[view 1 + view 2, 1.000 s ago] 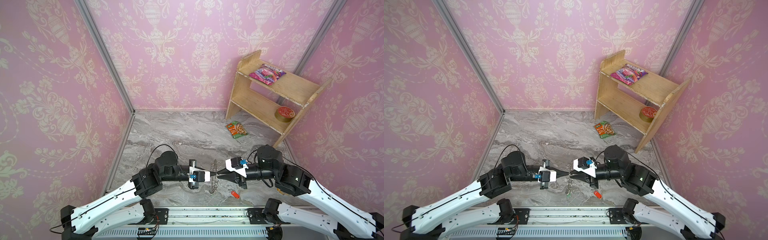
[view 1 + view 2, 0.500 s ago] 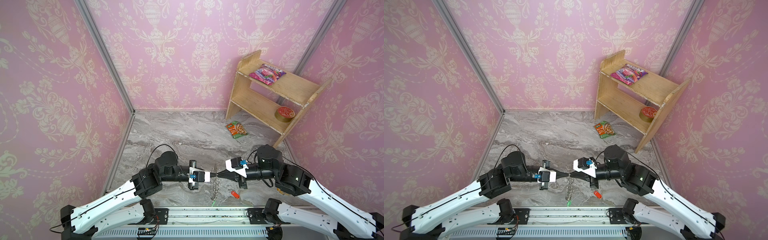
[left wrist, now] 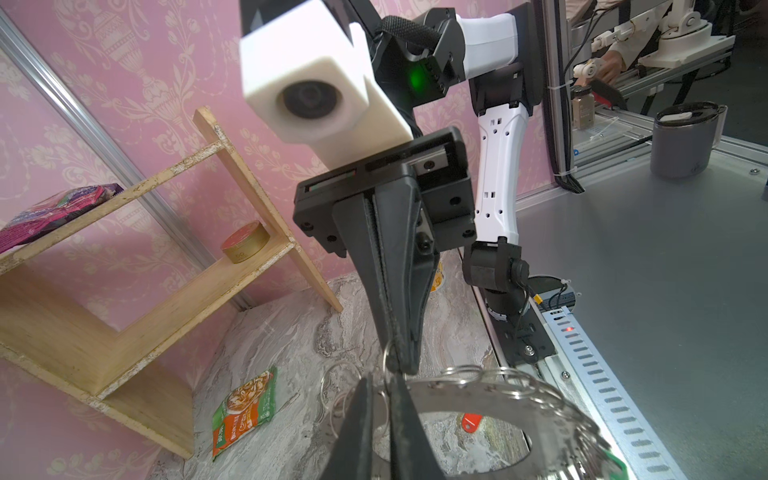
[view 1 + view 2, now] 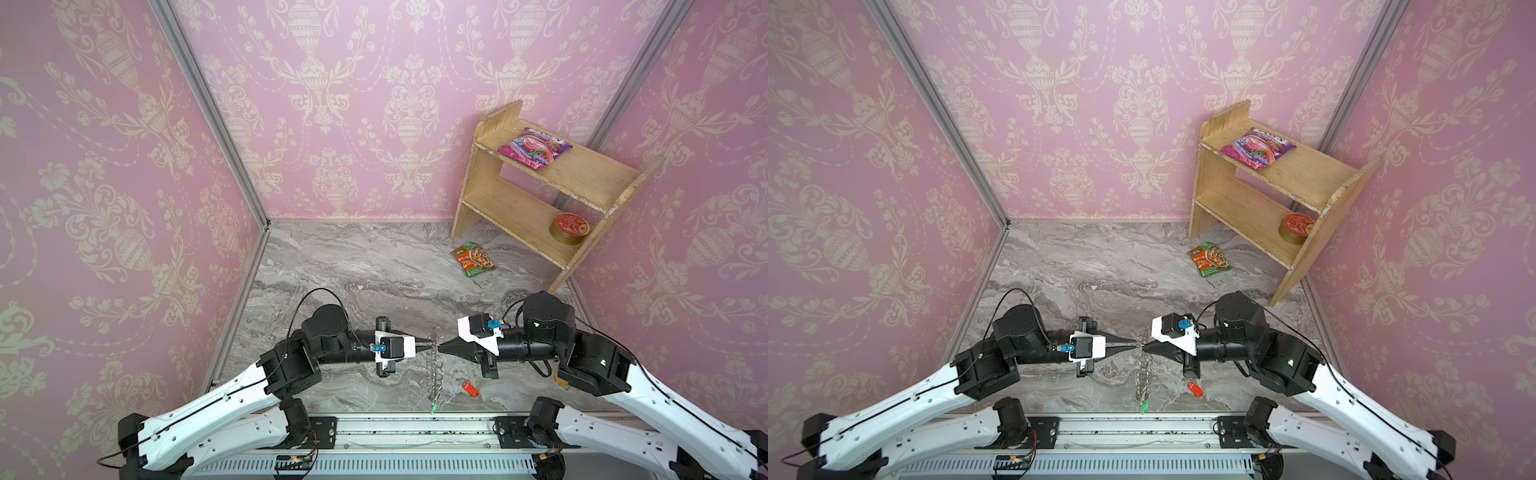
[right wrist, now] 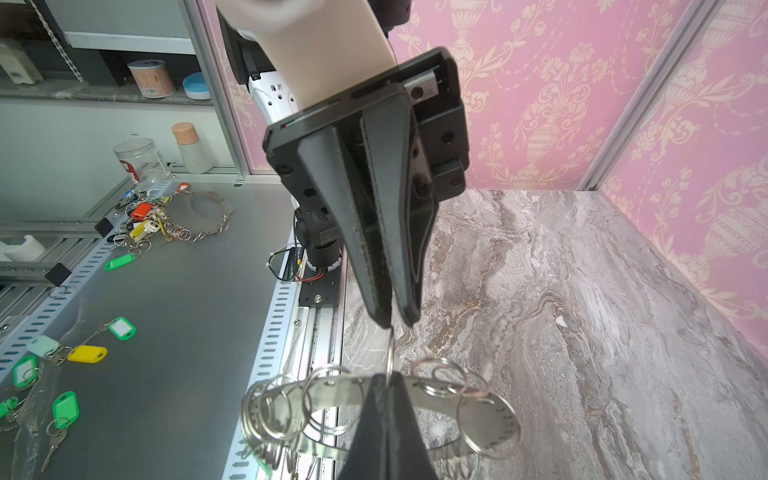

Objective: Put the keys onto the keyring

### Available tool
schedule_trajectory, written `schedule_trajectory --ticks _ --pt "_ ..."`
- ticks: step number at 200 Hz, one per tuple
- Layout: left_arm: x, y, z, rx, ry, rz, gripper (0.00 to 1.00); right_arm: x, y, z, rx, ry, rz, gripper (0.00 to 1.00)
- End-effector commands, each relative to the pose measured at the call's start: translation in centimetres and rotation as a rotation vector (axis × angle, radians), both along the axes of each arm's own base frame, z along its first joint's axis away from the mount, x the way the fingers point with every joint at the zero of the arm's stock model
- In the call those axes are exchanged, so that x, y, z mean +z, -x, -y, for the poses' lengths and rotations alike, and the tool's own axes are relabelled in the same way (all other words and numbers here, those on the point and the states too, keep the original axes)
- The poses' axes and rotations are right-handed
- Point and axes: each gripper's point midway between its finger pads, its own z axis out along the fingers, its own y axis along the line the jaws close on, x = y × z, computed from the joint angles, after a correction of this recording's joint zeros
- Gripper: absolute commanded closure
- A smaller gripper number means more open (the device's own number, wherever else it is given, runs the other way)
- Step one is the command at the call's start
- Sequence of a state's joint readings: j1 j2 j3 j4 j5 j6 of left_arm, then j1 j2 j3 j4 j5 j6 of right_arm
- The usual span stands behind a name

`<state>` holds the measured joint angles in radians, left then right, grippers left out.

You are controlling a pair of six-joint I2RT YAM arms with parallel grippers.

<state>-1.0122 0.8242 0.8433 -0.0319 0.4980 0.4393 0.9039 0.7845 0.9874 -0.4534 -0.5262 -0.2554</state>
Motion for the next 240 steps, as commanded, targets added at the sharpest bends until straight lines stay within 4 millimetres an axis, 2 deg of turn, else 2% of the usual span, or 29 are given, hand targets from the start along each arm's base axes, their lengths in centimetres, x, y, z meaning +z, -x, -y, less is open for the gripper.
schedule_trajectory --ticks 1,53,99,169,181,224,240 --pt "0.1 -0.1 0.0 0.009 0.031 -0.037 0.87 2.4 0.4 0.1 0.003 -0.071 0.018 1.00" --pt "0.0 0.2 0.4 -0.011 0.049 -0.092 0.82 3.1 0.2 0.4 -0.018 -0.099 0.039 1.00" --pt "0.0 0.1 0.5 -0.011 0.069 -0.120 0.82 3.8 0.2 0.6 -0.019 -0.127 0.049 1.00" --pt "0.8 0.7 0.9 -0.059 0.107 -0.133 0.82 3.6 0.1 0.5 -0.021 -0.127 0.044 1.00" --pt "0.8 0.7 0.9 -0.063 0.106 -0.136 0.84 3.6 0.1 0.4 -0.019 -0.129 0.045 1.00" --pt "0.6 0.8 1.2 -0.077 0.095 -0.147 1.00 3.7 0.2 0.5 -0.015 -0.134 0.046 1.00" --pt "0.6 0.8 1.2 -0.079 0.093 -0.145 1.00 3.7 0.4 0.4 -0.005 -0.133 0.038 1.00"
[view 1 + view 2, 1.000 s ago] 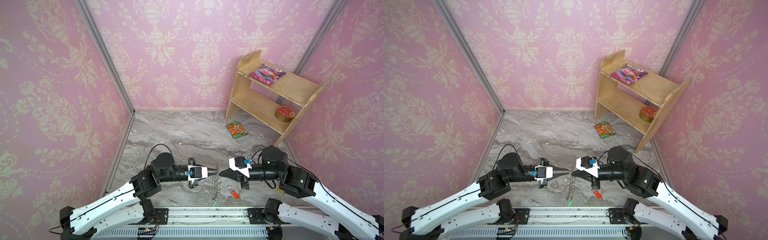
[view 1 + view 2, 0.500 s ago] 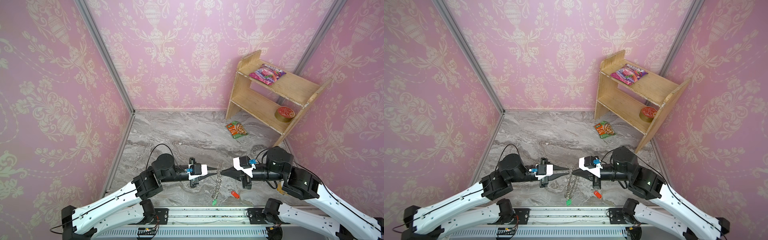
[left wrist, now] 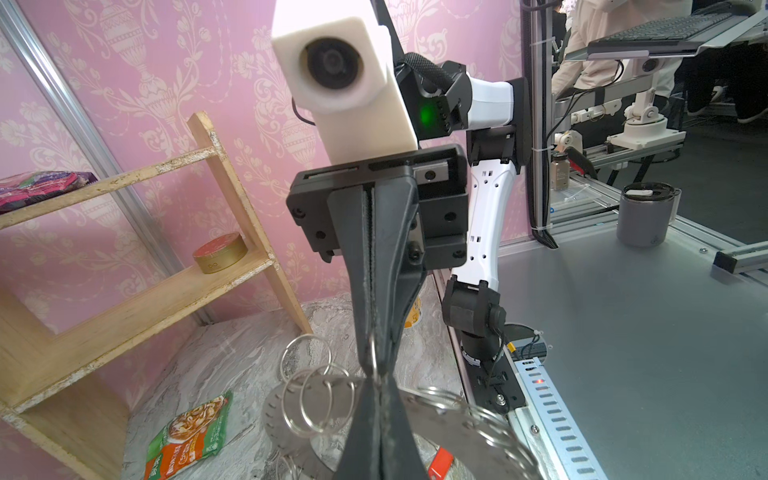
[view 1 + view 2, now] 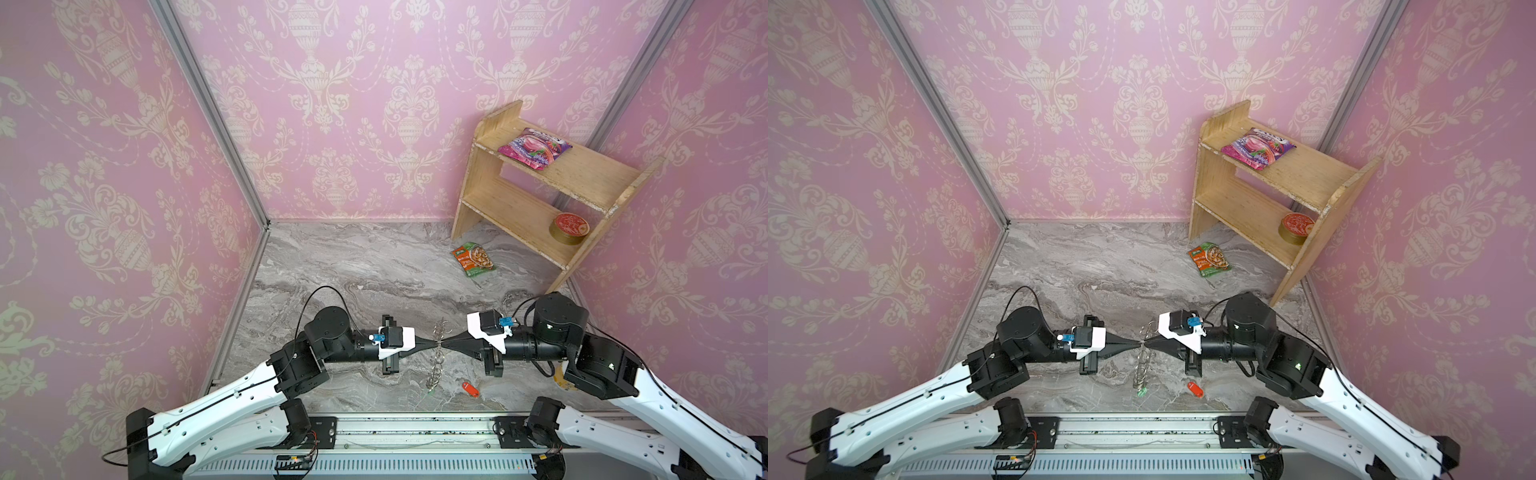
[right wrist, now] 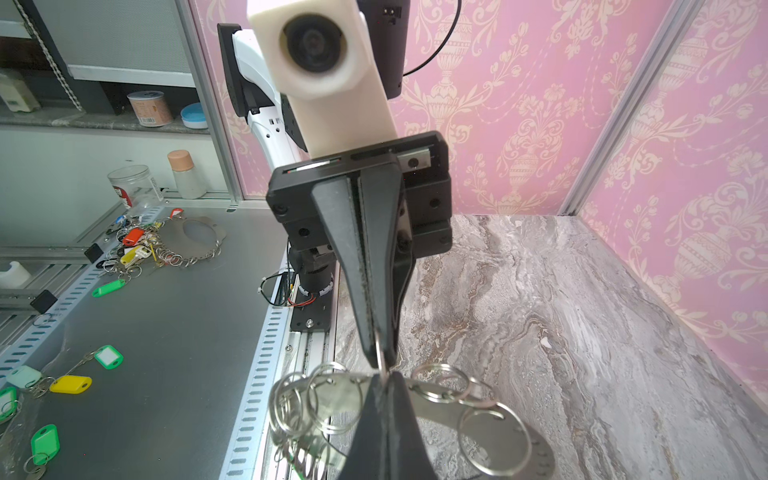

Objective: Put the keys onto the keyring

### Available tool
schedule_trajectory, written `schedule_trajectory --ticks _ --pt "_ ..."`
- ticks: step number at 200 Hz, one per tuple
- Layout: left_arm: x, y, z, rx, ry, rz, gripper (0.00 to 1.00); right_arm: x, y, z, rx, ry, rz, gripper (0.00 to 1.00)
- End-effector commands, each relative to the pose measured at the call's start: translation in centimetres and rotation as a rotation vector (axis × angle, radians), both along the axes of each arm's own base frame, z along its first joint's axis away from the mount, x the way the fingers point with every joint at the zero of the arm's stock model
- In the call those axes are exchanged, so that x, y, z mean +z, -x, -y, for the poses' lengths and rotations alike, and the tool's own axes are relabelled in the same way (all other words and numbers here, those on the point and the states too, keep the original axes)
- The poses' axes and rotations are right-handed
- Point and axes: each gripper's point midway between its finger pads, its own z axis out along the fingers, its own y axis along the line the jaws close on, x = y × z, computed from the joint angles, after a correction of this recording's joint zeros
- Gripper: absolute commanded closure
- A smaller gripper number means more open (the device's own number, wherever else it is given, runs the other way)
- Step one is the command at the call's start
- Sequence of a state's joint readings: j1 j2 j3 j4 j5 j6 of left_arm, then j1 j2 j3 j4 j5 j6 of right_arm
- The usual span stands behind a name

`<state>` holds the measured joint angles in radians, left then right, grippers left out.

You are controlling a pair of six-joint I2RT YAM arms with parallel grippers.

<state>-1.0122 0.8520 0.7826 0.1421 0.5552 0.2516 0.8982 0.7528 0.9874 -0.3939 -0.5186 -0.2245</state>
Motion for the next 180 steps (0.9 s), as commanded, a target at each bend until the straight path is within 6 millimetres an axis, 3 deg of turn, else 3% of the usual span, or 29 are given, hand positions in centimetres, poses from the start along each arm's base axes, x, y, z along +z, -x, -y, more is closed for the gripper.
schedule_trajectory --ticks 1,108,144,180 --pt "0.3 0.4 0.2 -0.028 0.009 0.000 1.00 1.6 0.4 0.0 0.017 -0.058 0.010 1.00" --pt "1.0 -0.7 -0.7 0.069 0.016 0.055 1.00 -0.4 2.5 -0.7 0.167 0.044 -0.079 1.00" --pt "1.1 -0.9 -1.0 0.087 0.007 0.068 1.00 -0.6 2.6 -0.4 0.164 0.055 -0.070 0.78" --pt "0.9 -1.0 -1.0 0.092 -0.008 0.067 1.00 -0.1 2.7 -0.2 0.157 0.034 -0.051 0.77"
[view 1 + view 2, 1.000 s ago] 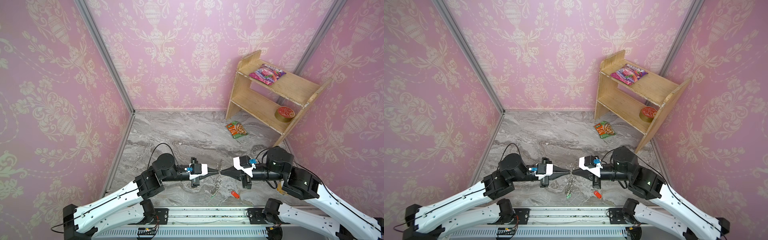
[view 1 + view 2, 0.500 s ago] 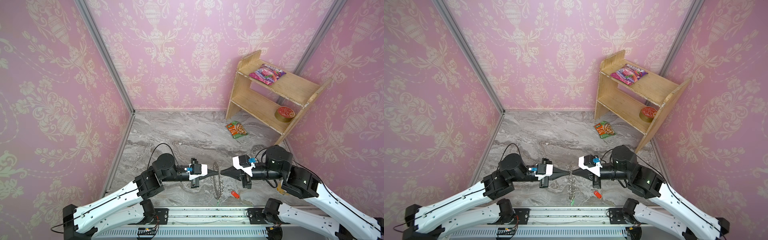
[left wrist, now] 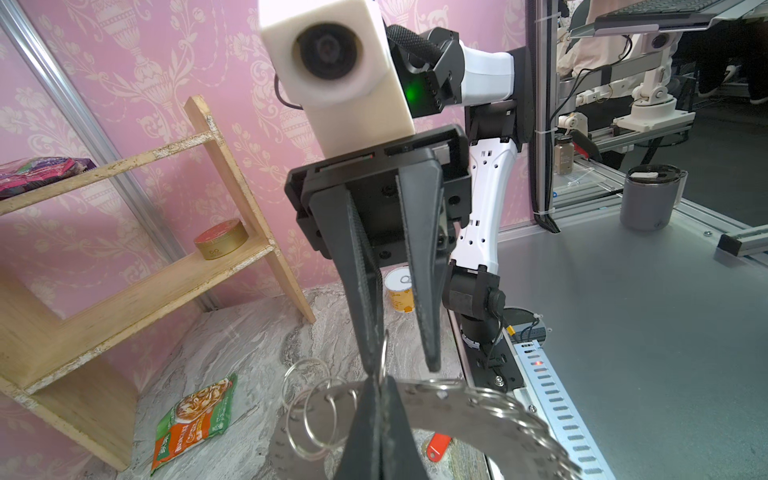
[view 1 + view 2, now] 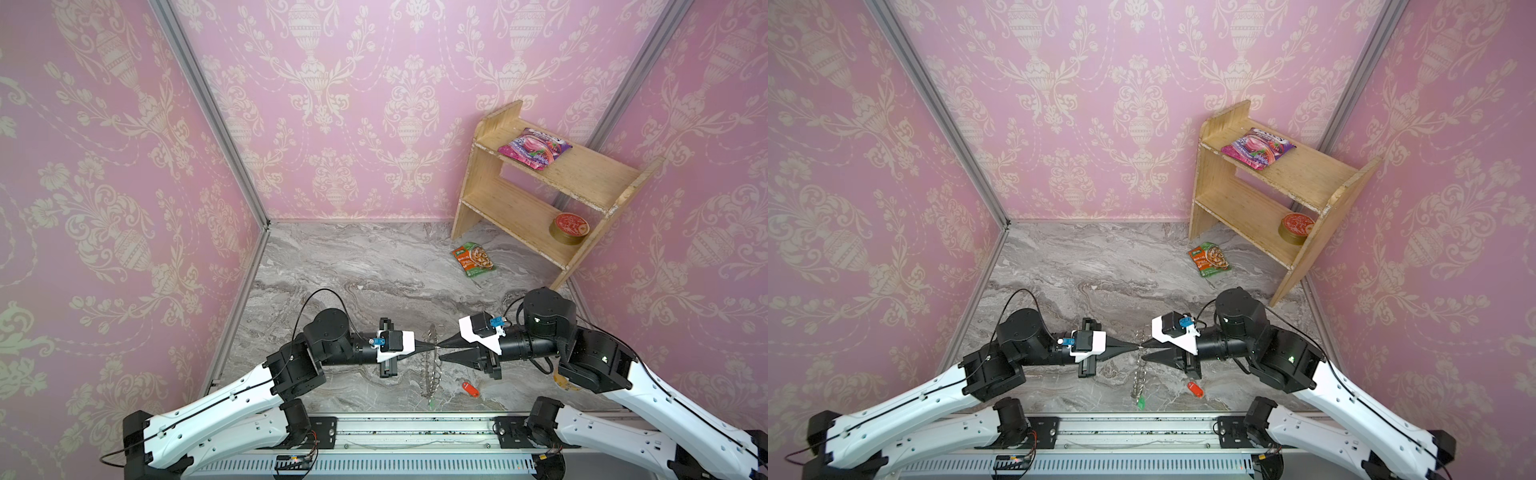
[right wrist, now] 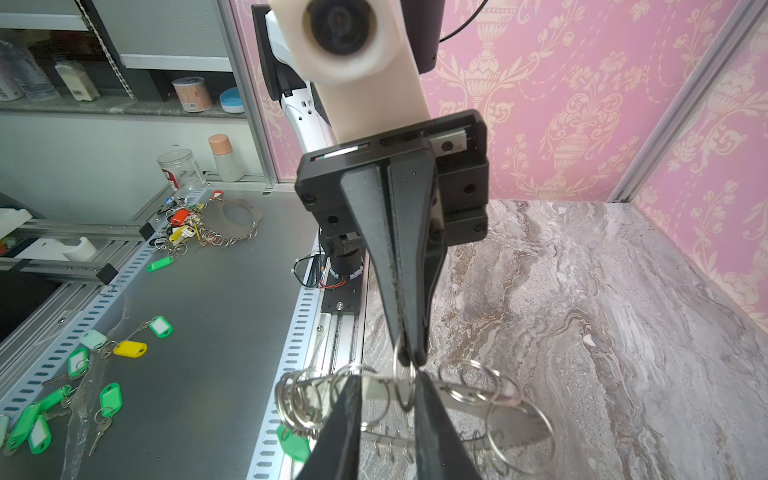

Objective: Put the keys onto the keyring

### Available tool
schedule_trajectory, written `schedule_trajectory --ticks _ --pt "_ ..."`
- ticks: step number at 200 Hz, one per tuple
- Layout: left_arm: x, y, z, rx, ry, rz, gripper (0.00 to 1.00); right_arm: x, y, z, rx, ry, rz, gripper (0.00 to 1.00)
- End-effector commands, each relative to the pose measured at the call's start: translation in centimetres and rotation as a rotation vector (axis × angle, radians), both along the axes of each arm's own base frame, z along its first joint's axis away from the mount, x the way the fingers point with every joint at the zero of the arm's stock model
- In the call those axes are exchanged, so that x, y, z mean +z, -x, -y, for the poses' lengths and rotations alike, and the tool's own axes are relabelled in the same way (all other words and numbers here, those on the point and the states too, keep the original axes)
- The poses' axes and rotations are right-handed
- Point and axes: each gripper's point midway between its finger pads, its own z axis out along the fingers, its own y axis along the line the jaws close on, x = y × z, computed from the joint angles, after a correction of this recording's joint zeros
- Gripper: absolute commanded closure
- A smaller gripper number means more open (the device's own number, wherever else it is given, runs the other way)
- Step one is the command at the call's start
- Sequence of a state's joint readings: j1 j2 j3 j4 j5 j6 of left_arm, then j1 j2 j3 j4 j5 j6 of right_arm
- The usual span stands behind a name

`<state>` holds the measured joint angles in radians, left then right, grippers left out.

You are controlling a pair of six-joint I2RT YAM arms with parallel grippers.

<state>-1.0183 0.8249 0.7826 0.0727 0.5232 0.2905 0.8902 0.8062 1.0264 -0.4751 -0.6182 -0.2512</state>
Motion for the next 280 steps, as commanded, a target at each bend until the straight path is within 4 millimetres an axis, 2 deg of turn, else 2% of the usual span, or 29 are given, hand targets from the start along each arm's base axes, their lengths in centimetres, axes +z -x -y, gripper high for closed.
schedule_trajectory --ticks 1,66,95,115,148,203,244,278,280 --pt "1.7 -1.0 -0.5 0.066 0.031 0.053 1.00 1.0 1.6 0.4 0.061 -0.027 0.002 0.77" --pt "1.6 -1.2 -0.9 0.094 0.017 0.075 1.00 1.0 2.5 0.3 0.124 -0.016 -0.024 0.85" --pt "1.6 -1.4 -1.1 0.107 0.012 0.086 1.00 0.6 3.0 0.0 0.164 0.009 -0.051 0.84" --pt "1.6 -1.4 -1.2 0.113 0.012 0.091 1.00 0.1 2.4 0.0 0.129 0.036 -0.055 0.77" --pt "1.4 -1.6 -1.3 0.128 0.011 0.094 1.00 -0.5 -0.1 0.7 -0.041 0.050 -0.026 0.68" --pt "0.8 -2.1 -1.6 0.163 0.012 0.083 1.00 -1.2 -2.4 1.6 -0.196 0.056 -0.059 0.60" --pt "0.2 -2.9 -2.0 0.219 0.007 0.049 1.00 -2.5 -5.3 2.9 -0.397 0.059 -0.128 0.43" --pt "0.1 -3.5 -2.7 0.269 0.019 0.021 1.00 -4.6 -7.2 4.6 -0.570 0.065 -0.216 0.28" --pt "-1.0 -3.6 -2.6 0.271 0.000 0.011 1.00 -4.8 -7.3 4.7 -0.582 0.067 -0.223 0.27"
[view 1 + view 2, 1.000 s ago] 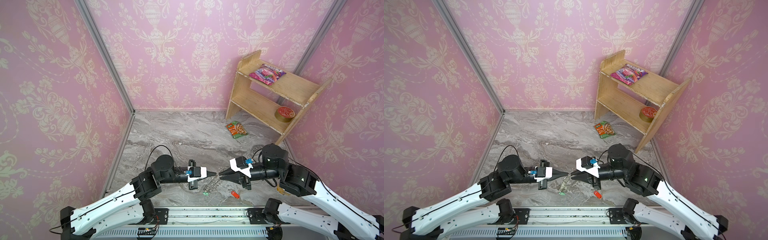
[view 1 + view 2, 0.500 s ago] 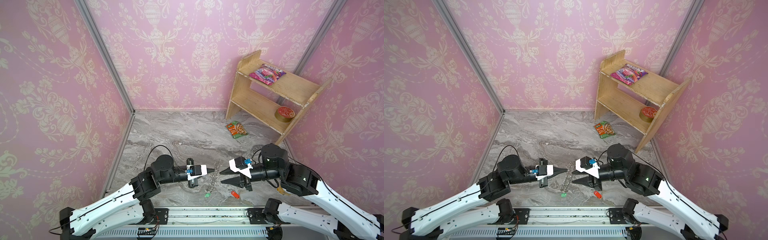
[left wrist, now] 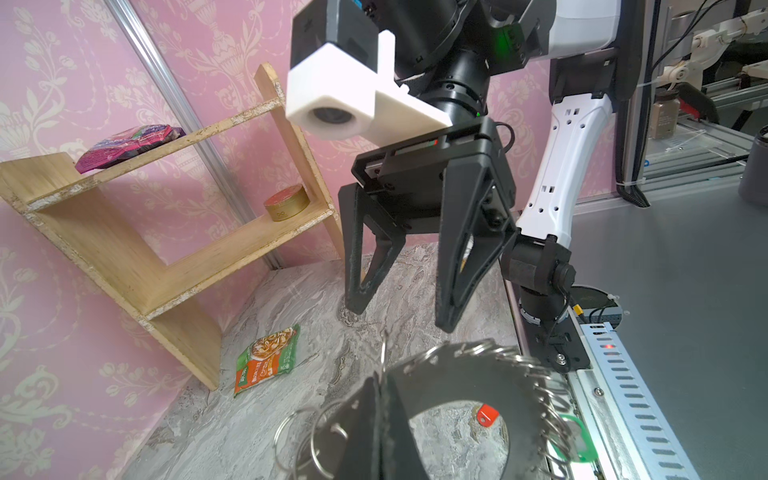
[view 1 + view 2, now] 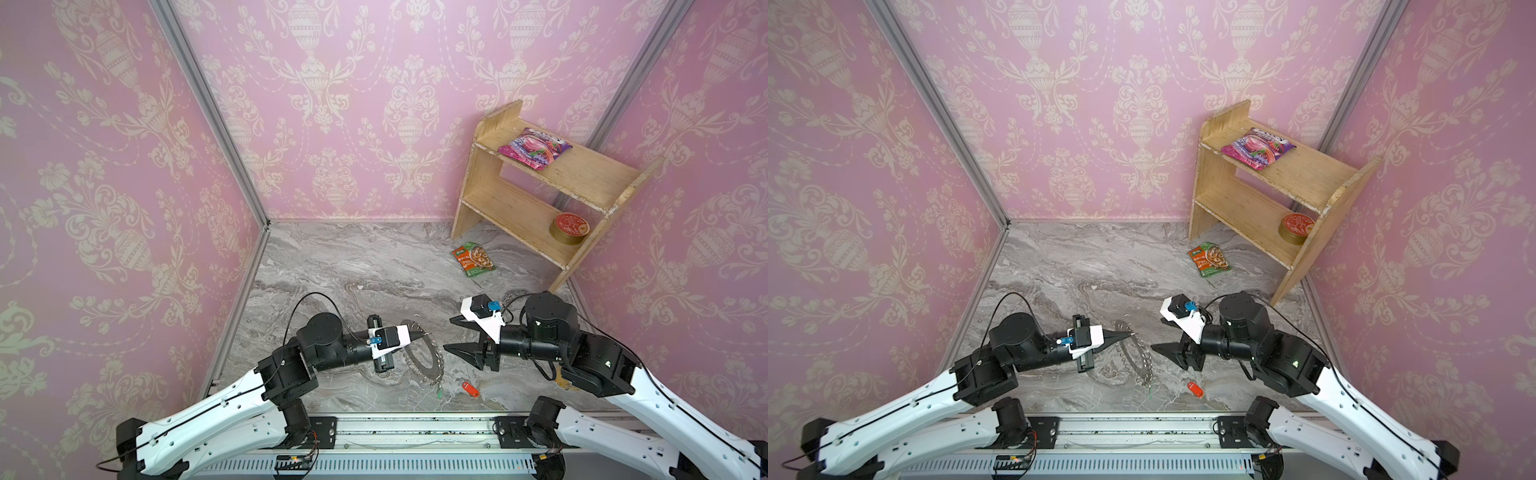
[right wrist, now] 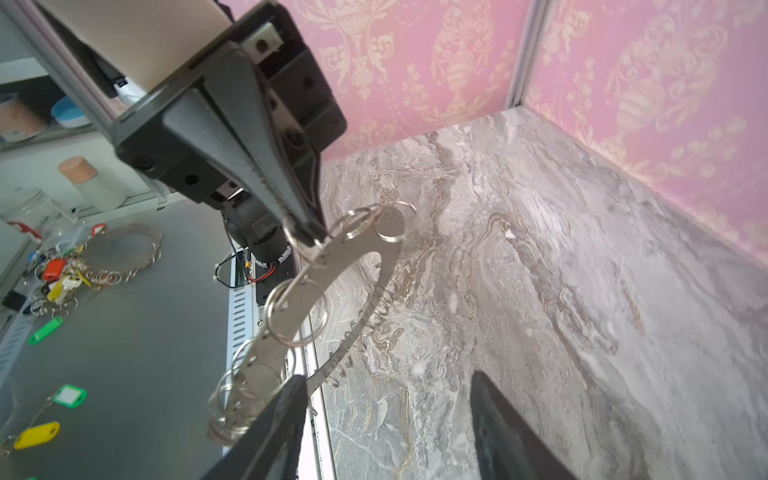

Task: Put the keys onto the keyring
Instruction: 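Release the plate with the right gripper and swing it down toward the floor, then lower the right gripper over the red-tagged key while the left gripper holds the plate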

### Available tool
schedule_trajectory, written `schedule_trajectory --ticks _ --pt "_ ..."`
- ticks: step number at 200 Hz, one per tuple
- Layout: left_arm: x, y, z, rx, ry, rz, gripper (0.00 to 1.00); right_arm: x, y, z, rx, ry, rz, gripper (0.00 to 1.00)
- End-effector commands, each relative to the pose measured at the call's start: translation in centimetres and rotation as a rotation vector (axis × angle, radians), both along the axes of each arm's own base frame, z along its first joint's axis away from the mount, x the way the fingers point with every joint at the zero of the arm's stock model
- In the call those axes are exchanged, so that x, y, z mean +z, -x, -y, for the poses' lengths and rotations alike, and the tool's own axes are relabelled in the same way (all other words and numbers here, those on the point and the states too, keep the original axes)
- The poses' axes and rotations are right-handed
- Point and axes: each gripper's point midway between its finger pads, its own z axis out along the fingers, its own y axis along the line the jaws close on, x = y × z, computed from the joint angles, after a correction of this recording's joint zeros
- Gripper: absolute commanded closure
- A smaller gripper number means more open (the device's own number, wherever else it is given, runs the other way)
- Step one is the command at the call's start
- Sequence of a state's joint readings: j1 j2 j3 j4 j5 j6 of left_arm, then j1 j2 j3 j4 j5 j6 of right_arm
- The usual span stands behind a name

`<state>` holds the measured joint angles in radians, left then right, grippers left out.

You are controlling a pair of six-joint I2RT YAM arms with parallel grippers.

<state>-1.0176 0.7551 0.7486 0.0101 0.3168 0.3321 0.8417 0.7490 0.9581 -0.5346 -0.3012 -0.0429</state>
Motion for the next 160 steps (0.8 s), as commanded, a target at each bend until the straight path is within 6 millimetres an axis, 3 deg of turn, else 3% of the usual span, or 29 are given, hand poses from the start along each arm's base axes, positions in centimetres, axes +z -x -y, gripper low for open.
schedule_trajectory --ticks 1,44,76,115,160 --pt "0.0 -0.9 -0.7 0.067 0.037 -0.023 1.00 -1.2 -2.0 1.6 -0.181 -0.019 -0.062 0.26" --pt "-1.1 -1.5 -1.2 0.096 0.036 -0.072 1.00 -6.0 -4.4 4.5 -0.451 0.072 -0.204 0.14" --pt "-1.5 -1.7 -1.4 0.098 0.036 -0.100 1.00 -9.9 -5.7 8.0 -0.714 0.149 -0.340 0.12" --pt "-2.2 -1.7 -1.4 0.080 0.014 -0.125 1.00 -14.7 -5.4 10.6 -0.887 0.257 -0.505 0.11" --pt "-2.7 -1.9 -1.6 0.086 0.006 -0.127 1.00 -18.8 -3.7 10.6 -0.925 0.331 -0.688 0.16"
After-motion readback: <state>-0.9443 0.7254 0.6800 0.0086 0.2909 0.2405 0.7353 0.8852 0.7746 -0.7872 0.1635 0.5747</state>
